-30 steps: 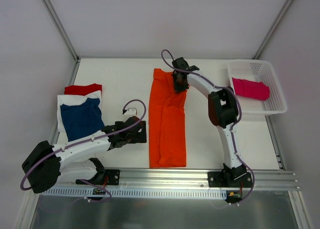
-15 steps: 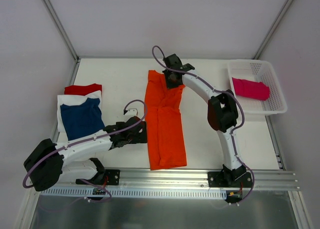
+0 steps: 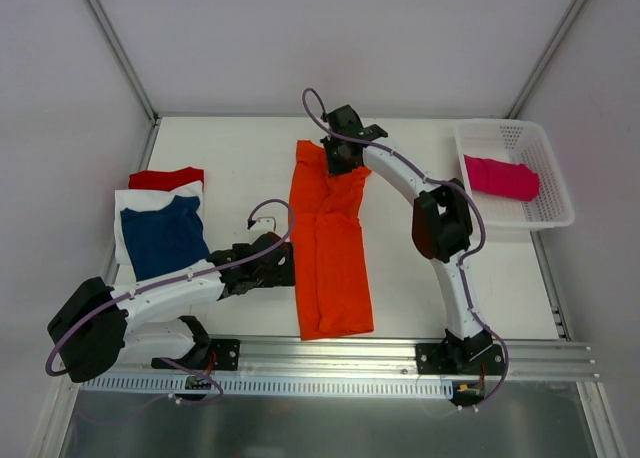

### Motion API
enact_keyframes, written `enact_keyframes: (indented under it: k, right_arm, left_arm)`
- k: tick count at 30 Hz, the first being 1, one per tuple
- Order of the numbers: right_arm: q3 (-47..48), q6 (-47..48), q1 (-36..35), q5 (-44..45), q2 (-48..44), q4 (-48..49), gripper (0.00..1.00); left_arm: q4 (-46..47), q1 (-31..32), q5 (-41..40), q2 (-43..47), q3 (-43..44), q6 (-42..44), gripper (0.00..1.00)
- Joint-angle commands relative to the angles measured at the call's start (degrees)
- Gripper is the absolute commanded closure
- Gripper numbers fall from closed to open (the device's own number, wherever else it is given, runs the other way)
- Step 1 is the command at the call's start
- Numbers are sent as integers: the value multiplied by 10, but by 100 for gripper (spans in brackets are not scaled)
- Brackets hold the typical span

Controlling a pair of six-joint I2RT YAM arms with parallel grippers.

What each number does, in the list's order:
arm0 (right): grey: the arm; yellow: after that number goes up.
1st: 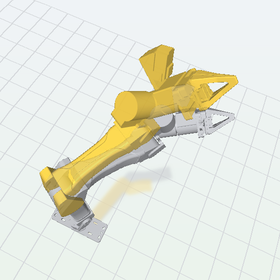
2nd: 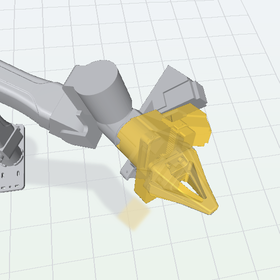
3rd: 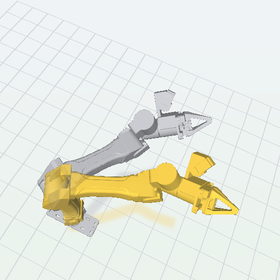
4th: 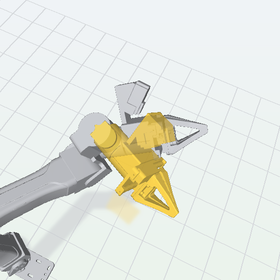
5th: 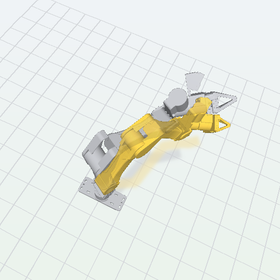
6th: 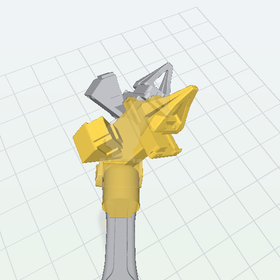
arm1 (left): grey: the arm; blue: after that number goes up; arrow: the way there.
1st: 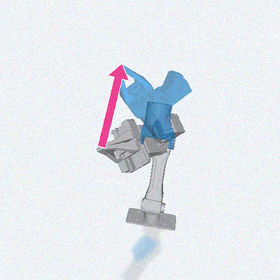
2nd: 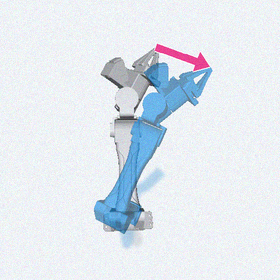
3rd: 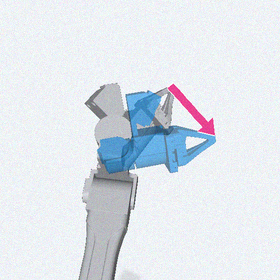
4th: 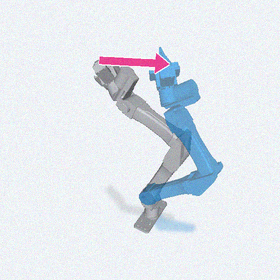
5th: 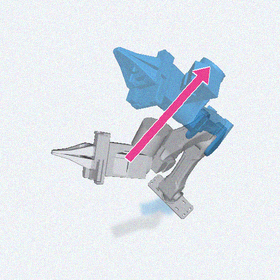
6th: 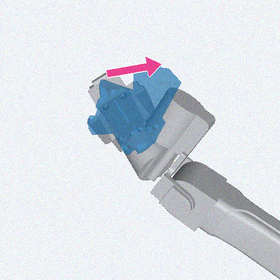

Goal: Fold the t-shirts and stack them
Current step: Fold the tshirt

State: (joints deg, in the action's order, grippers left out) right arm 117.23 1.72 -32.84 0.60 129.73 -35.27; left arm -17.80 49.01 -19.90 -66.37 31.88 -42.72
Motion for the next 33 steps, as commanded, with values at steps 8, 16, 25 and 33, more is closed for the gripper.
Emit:
enact_keyframes:
  k: [8,16,25,33]
  right_arm:
    - [58,-2,-7,-75,44,4,99]
    - [68,-9,-12,-111,47,14,100]
    - [100,-16,-15,-154,66,17,99]
    - [121,-15,-15,-152,95,2,74]
  left_arm:
    - [9,-6,7,-3,-9,-10,1]
    - [12,-6,11,-10,-11,-12,1]
    - [17,-5,15,-20,-14,-15,1]
    - [19,-5,18,-24,-12,-11,1]
